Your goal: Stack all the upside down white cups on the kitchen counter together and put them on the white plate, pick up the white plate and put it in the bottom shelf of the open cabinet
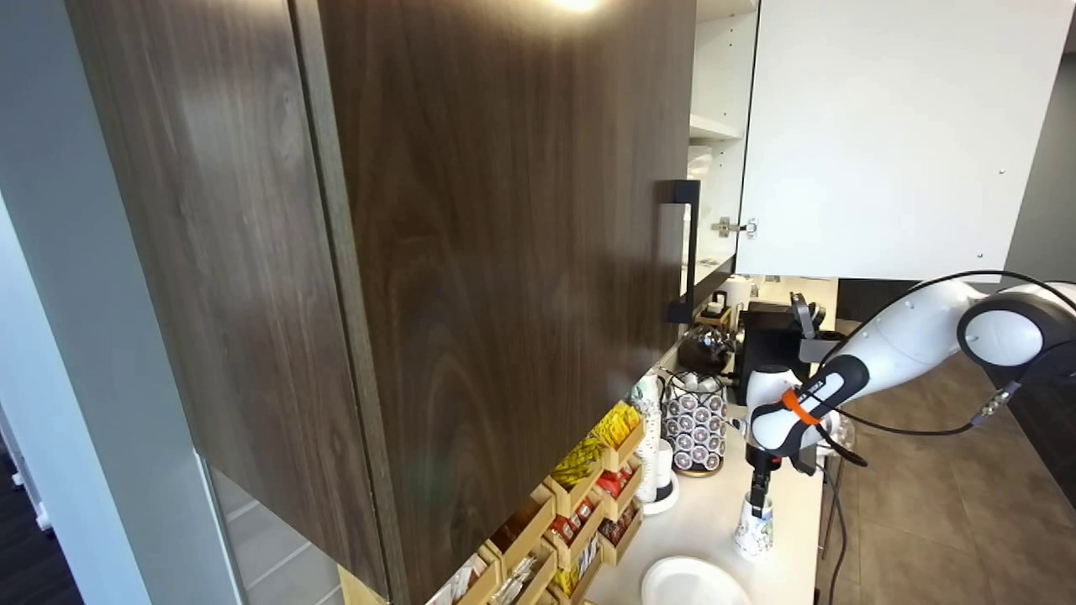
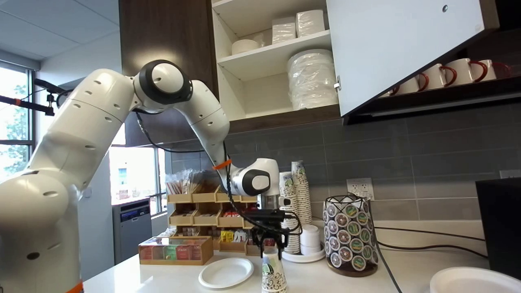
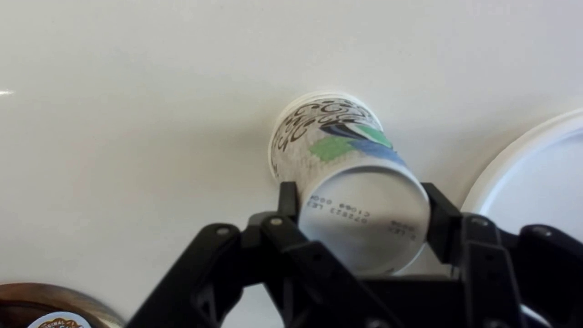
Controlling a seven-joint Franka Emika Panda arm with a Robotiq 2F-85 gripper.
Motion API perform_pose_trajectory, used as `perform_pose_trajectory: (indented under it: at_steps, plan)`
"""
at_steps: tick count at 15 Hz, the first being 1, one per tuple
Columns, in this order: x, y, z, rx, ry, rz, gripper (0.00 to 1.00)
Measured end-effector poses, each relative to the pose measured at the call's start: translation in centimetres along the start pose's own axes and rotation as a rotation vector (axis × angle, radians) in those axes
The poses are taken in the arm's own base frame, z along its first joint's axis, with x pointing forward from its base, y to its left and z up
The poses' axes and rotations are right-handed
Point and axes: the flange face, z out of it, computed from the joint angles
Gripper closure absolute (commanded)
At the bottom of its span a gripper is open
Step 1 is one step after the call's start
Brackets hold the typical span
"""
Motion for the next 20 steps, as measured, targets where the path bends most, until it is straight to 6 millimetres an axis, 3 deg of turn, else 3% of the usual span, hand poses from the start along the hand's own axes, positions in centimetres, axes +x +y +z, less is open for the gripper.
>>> perform_pose_trajectory:
  at_steps: [7,11,16,20]
  plan:
    - [0.7,0.4,-0.1,0.019,-0.013,-0.003,0.59]
    - [1.3,-0.4,-0.6,0.027,-0.009,-0.036,0.59]
    - [2.6,-2.4,-3.7,0.043,0.013,-0.106,0.59]
    - [4.2,-6.0,-6.4,0.079,0.044,-0.188,0.59]
